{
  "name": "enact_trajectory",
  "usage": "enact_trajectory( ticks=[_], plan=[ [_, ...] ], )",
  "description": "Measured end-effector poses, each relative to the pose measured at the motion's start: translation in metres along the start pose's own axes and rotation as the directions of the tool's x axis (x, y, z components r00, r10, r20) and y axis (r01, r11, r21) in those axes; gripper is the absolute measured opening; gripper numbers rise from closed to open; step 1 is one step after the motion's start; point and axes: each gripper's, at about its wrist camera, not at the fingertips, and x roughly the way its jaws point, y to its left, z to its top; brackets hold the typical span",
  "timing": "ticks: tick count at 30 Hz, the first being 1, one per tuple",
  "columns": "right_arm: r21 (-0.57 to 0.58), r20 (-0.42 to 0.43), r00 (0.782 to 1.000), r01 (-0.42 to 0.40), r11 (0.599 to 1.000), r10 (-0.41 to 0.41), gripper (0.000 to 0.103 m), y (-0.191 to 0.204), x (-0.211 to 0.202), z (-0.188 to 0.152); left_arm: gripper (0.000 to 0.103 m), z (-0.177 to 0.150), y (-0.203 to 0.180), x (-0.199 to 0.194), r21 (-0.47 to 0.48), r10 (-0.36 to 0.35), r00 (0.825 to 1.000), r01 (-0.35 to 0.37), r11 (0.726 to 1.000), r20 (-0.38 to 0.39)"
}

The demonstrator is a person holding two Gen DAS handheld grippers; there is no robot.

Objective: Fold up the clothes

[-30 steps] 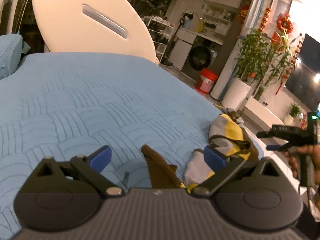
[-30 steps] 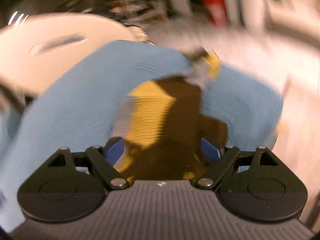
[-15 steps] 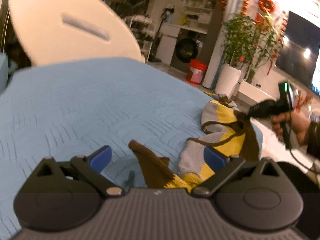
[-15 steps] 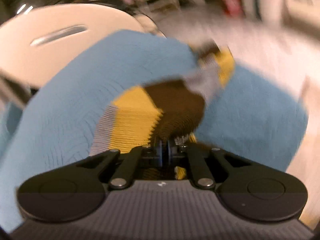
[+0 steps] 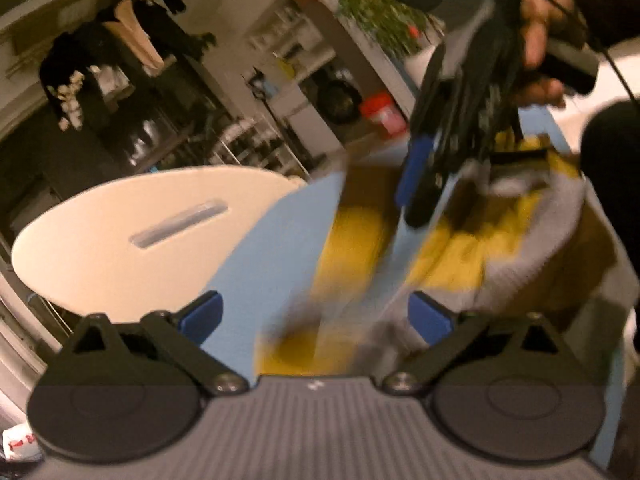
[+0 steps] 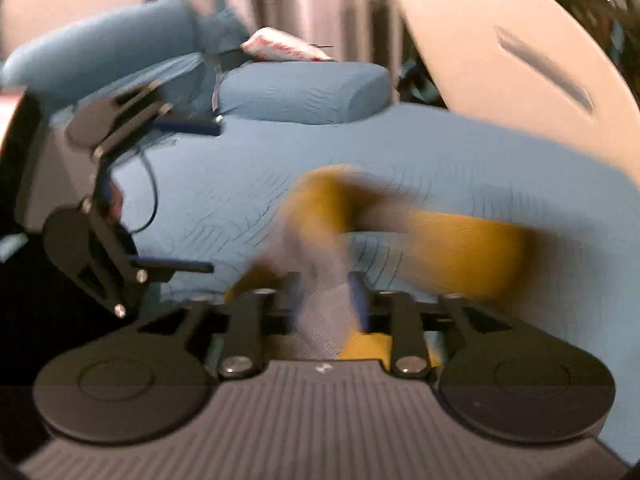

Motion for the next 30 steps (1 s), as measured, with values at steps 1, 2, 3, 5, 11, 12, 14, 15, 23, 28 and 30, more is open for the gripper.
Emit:
enact_trajectory(
  ticks=[1, 2, 3, 5, 11, 12, 14, 15, 23, 28, 30],
  plan=[
    [0.015, 0.003, 0.999, 0.036, 0.999, -0.036, 0.080, 0.001, -0.003, -0.005, 0.100, 0.000, -0.004, 0.002, 0.029, -0.029, 1.000, 0.030, 0.999, -0.009],
    [0.018, 0.001, 0.996, 0.085, 0.996, -0.085, 0.080, 0.002, -0.007, -0.010, 0.100, 0.001, -0.008, 0.003, 0.056, -0.063, 0.998, 0.064, 0.996, -0.012],
    [0.021, -0.002, 0.991, 0.135, 0.991, -0.135, 0.080, 0.003, -0.011, -0.016, 0.100, 0.004, -0.011, 0.004, 0.080, -0.099, 0.995, 0.100, 0.992, -0.014],
    [0.030, -0.007, 0.985, 0.174, 0.984, -0.174, 0.080, 0.008, -0.021, -0.027, 0.099, 0.001, -0.017, 0.009, 0.123, -0.168, 0.985, 0.170, 0.978, -0.025],
    [-0.053, -0.071, 0.991, 0.110, 0.993, -0.114, 0.080, 0.043, -0.050, -0.072, 0.089, 0.000, -0.022, 0.029, 0.094, -0.146, 0.984, 0.156, 0.983, -0.105],
    [-0.090, -0.110, 0.988, 0.099, 0.991, -0.109, 0.080, 0.051, -0.047, -0.079, 0.085, 0.000, -0.023, 0.032, 0.089, -0.142, 0.983, 0.153, 0.984, -0.118],
    [-0.121, -0.155, 0.983, 0.081, 0.989, -0.099, 0.080, 0.061, -0.035, -0.085, 0.058, 0.000, -0.024, 0.039, 0.079, -0.135, 0.980, 0.147, 0.986, -0.145],
    [-0.128, -0.170, 0.981, 0.073, 0.989, -0.095, 0.080, 0.066, -0.027, -0.086, 0.052, 0.000, -0.025, 0.042, 0.074, -0.131, 0.979, 0.144, 0.987, -0.158],
    [-0.207, -0.114, 0.946, 0.275, 0.939, -0.303, 0.080, 0.111, 0.004, -0.085, 0.013, -0.001, 0.027, 0.064, -0.180, -0.035, 0.985, 0.005, 0.984, -0.166],
    [-0.277, -0.140, 0.891, 0.384, 0.881, -0.432, 0.079, 0.125, 0.031, -0.101, 0.013, 0.017, 0.090, 0.028, -0.507, 0.097, 0.994, -0.106, 0.855, -0.045],
    [-0.356, -0.121, 0.825, 0.483, 0.800, -0.552, 0.079, 0.114, 0.050, -0.110, 0.013, 0.019, 0.106, 0.014, -0.572, 0.163, 0.986, -0.146, 0.807, -0.022]
  ],
)
